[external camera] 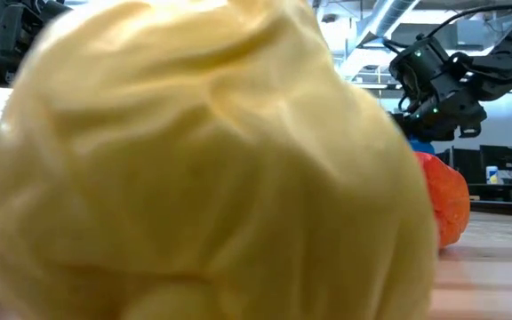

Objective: Pick & Place Food Item
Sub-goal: Put the blue water bottle into the pink bin

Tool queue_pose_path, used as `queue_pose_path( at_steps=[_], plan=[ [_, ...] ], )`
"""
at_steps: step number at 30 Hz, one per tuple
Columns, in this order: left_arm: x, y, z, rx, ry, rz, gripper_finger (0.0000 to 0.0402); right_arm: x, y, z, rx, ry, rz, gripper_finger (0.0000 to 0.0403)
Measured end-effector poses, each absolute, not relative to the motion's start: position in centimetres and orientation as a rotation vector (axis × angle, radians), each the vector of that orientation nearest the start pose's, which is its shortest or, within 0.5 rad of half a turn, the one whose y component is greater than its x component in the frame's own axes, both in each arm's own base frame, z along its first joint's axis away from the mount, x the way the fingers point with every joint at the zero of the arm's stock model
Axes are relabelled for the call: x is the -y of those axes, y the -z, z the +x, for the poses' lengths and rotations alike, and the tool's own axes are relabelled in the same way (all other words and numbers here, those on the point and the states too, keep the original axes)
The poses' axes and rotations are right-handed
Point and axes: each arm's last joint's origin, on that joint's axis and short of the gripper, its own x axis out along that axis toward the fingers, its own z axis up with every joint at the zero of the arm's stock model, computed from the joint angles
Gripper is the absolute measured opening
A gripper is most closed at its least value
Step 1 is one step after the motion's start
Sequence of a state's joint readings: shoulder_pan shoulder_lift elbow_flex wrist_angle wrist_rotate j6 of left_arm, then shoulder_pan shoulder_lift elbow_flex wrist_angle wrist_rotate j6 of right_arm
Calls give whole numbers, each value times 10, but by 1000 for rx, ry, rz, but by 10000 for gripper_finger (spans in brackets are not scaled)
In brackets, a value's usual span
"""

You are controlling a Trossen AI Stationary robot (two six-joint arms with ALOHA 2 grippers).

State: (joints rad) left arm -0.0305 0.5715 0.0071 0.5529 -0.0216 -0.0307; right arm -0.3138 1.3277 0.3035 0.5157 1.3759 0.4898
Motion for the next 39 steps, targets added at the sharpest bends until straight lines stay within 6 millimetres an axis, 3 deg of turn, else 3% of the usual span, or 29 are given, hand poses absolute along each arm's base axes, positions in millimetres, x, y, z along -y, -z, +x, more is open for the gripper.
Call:
queue_pose_path(
  at_steps=[12,27,39],
  plan=[
    [3,-163,134,-27,8,-30,315,86,-146,182,-103,1683,62,231],
    [3,-163,134,-26,9,-30,315,85,-151,184,-76,1673,62,295],
    [3,-163,134,-26,9,-30,315,80,-157,185,-38,1720,36,300]
  ],
)
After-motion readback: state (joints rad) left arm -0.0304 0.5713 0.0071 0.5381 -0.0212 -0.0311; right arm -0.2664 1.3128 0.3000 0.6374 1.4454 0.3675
